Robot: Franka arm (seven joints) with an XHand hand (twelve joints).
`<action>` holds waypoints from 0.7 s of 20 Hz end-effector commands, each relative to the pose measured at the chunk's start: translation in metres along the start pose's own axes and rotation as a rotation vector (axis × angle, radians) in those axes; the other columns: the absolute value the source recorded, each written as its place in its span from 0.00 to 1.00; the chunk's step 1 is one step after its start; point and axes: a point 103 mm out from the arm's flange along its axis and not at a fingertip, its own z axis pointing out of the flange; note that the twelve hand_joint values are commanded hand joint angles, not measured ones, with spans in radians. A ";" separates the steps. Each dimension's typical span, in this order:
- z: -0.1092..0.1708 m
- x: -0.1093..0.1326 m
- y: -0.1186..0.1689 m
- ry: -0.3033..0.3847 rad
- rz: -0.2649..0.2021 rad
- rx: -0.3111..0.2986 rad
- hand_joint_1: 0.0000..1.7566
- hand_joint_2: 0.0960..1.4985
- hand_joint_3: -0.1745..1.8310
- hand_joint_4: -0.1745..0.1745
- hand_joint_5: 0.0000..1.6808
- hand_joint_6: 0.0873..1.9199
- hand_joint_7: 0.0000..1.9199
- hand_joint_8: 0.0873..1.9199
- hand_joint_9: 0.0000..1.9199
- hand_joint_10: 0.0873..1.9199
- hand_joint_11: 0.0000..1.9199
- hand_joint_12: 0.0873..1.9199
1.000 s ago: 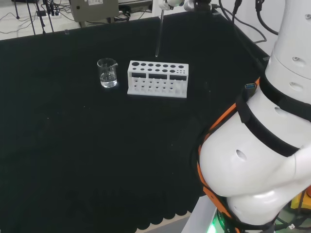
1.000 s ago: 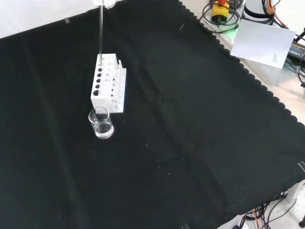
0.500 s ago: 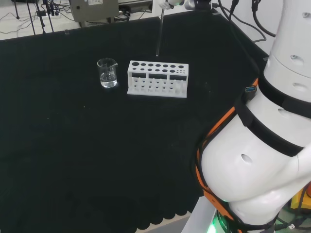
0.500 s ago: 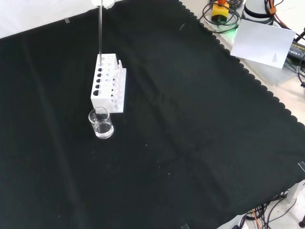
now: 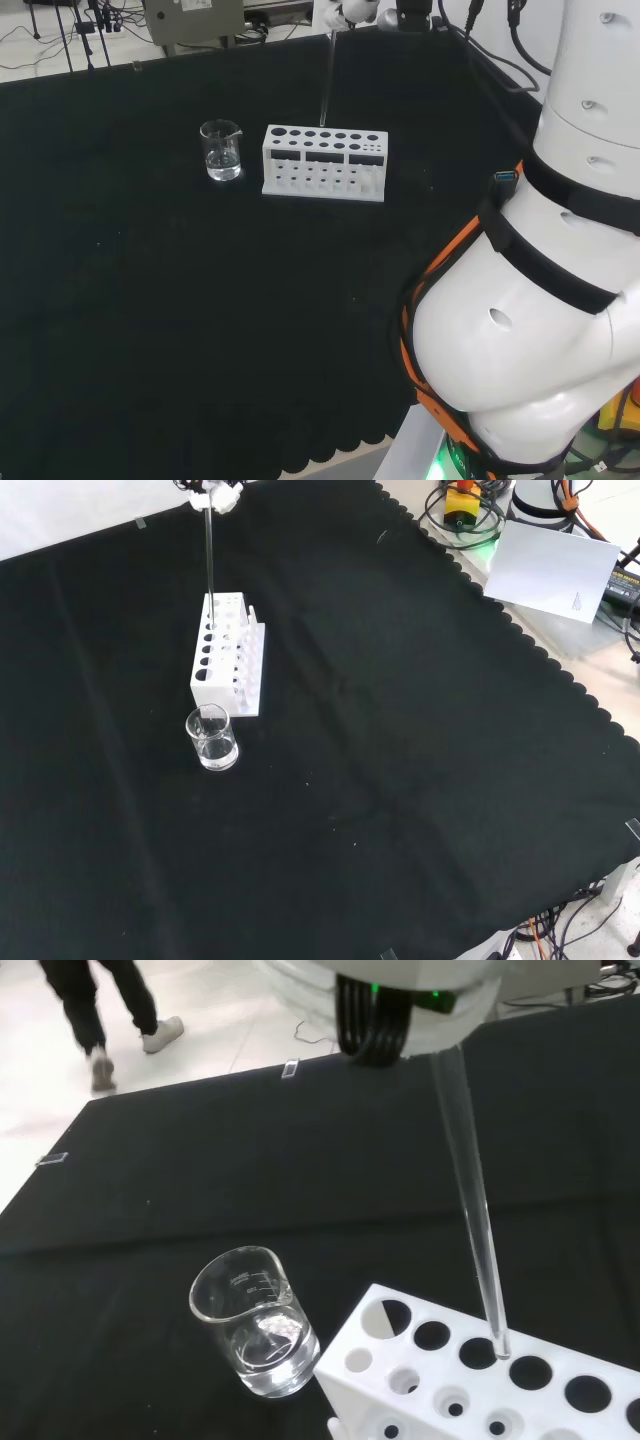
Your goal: Put the glass rod back on the white test tube rack.
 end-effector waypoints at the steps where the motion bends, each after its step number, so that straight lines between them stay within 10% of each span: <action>1: 0.002 -0.001 0.003 -0.001 -0.003 0.002 0.75 0.50 0.30 0.00 0.81 0.00 0.64 0.48 0.96 0.24 0.70 0.50; 14: 0.006 -0.005 0.003 0.002 -0.004 0.018 0.75 0.50 0.30 0.00 0.81 0.00 0.64 0.48 0.96 0.24 0.70 0.50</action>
